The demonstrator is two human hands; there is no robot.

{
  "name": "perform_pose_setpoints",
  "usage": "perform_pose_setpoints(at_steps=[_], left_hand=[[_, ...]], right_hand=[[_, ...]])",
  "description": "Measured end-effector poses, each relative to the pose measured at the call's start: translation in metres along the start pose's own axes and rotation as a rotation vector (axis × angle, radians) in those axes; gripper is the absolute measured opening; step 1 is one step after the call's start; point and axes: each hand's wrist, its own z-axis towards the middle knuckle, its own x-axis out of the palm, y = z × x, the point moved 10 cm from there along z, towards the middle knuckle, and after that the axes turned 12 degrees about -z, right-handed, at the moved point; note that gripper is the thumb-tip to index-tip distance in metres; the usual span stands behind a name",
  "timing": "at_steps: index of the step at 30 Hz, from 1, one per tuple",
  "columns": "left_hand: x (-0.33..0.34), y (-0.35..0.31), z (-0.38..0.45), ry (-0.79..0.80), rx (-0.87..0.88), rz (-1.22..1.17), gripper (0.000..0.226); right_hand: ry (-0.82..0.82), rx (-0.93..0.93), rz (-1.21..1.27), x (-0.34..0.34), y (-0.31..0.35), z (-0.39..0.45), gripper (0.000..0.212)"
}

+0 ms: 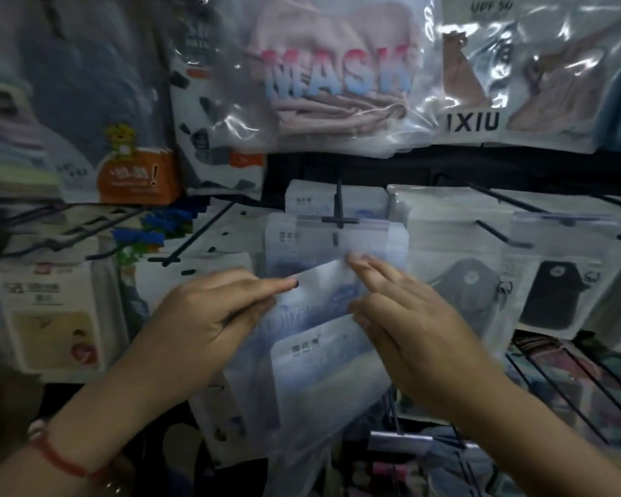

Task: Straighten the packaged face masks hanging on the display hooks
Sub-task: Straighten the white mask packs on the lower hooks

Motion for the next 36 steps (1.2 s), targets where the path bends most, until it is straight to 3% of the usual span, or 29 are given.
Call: perform_pose_setpoints(at_steps=[7,11,15,21,30,36], left_hand=[[0.006,-0.004,0.016,0.051,0.137,0.033,0.032],[0.016,-0.011,0.03,0.063,0.199,0.012,0.036],[0.025,-0.015,0.042,0.048,0.29,0.153,0.037],[0.027,-0.009,0.048,-0.025,0.261,0.189,0.039],[0.032,-0.014,0.048,-0.135,0.358,0.47,0.037],[0.036,-0.009,0.051,-0.079,0.302,0.424,0.058]], right_hand=[[-0.103,-0.034,-0.067,-0.027,0.013,0.0,0.022],[-0.038,-0.063,-0.158,-0.032,0.006,0.012,0.019],[0.028,-0.1,-0.228,-0.031,0.003,0.013,0.015],[0.035,-0.082,-0.24,-0.034,0.004,0.011,0.013],[0.001,-0.045,-0.222,-0.033,0.006,0.014,0.014],[-0.008,-0.041,-0.219,-0.033,0.007,0.013,0.014]])
